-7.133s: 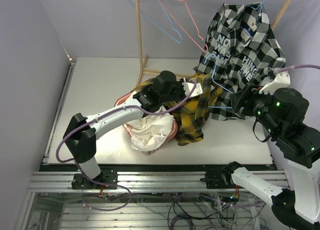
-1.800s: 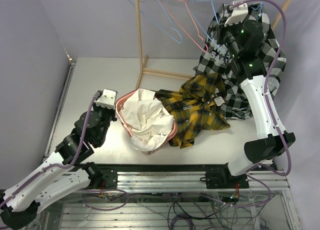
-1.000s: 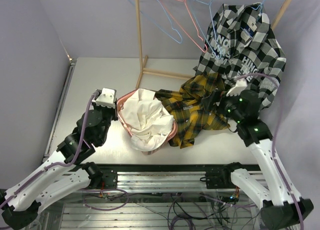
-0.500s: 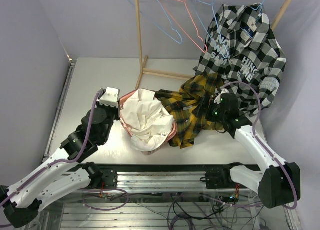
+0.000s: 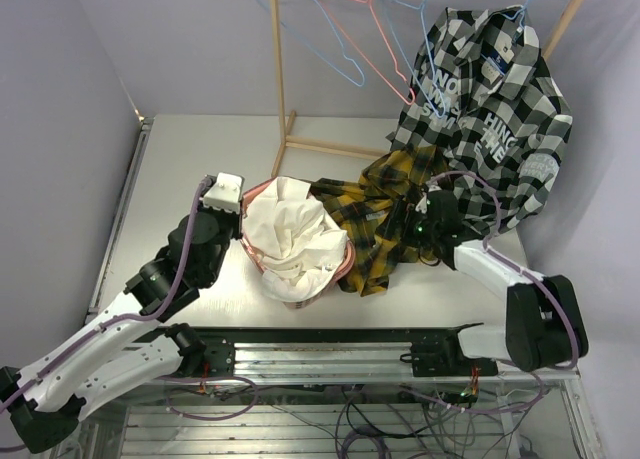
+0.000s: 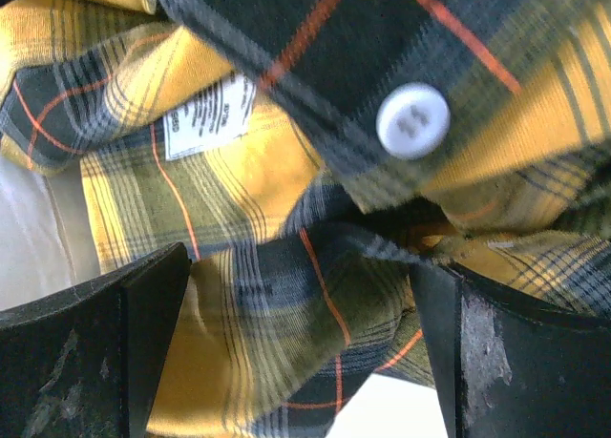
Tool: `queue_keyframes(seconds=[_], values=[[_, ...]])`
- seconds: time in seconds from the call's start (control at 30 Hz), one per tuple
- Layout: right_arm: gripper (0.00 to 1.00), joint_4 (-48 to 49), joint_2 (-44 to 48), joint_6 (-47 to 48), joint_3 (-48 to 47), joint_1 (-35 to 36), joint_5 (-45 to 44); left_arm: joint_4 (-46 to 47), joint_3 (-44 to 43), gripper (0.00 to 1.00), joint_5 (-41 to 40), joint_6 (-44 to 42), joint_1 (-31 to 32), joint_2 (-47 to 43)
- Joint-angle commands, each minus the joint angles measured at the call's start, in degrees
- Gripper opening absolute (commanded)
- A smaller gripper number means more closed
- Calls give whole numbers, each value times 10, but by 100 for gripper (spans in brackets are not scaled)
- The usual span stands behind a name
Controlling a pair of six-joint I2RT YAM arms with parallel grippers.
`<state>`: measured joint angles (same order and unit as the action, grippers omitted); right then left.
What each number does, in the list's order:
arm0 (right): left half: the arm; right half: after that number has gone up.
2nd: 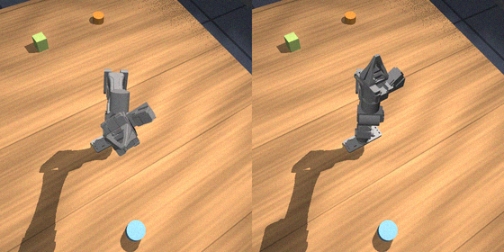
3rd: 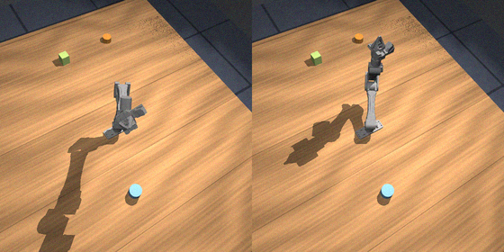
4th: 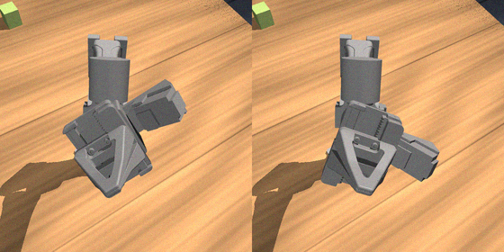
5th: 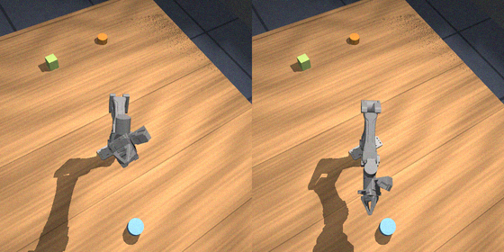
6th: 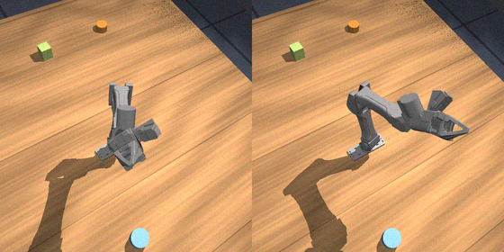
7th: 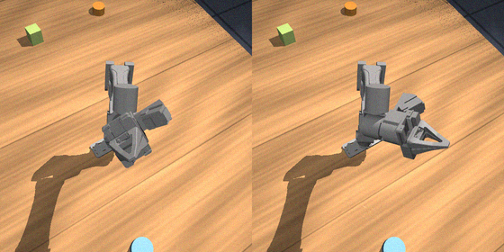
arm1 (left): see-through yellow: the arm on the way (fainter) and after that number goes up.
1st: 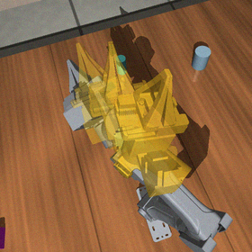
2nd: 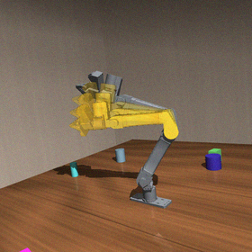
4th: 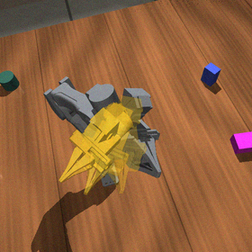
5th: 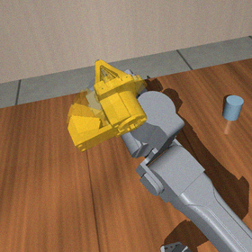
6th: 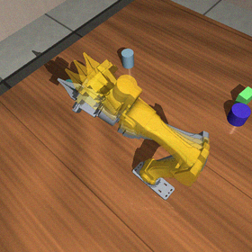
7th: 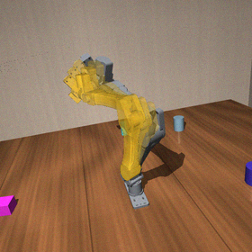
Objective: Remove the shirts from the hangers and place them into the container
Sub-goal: Pick up the shirt from the center of the board.
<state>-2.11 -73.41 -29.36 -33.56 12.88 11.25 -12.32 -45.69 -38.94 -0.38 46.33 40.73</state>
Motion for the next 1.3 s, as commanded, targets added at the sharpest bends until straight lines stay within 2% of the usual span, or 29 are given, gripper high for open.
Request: queue_keyframes(seconds=[0.0,0.27,0.47,0.5,0.53,0.57,0.6,0.63,0.67,0.8,0.93,1.07,1.27], values=[[100,58,-49,-5,-39,16,6,0,-14,37,10,6,-4,5],[100,28,-174,12,-154,100,-105,-1,-14,37,13,4,-5,9],[100,30,-229,-24,-176,113,-169,-3,-12,37,10,6,-6,3],[92,36,-239,-28,-169,115,-202,0,-11,37,8,4,-6,1],[84,47,-238,-26,-159,115,-198,0,-10,37,8,4,-6,1],[71,58,-234,-22,-150,113,-192,0,-11,37,7,4,-6,1],[50,65,-231,-16,-143,113,-181,0,-10,37,7,3,-6,2],[35,62,-227,-12,-141,112,-172,0,-11,37,8,2,-6,4],[24,54,-223,-9,-142,111,-167,0,-11,37,8,1,-6,5],[2,25,-182,14,-142,112,-152,0,-14,37,13,-1,-7,15],[0,-15,-96,32,-131,118,-168,-1,-15,37,17,0,-7,18],[0,-65,28,50,-126,117,-198,3,-13,37,21,2,-9,14],[0,-173,191,82,-182,117,-213,5,-15,37,33,9,-12,13]])
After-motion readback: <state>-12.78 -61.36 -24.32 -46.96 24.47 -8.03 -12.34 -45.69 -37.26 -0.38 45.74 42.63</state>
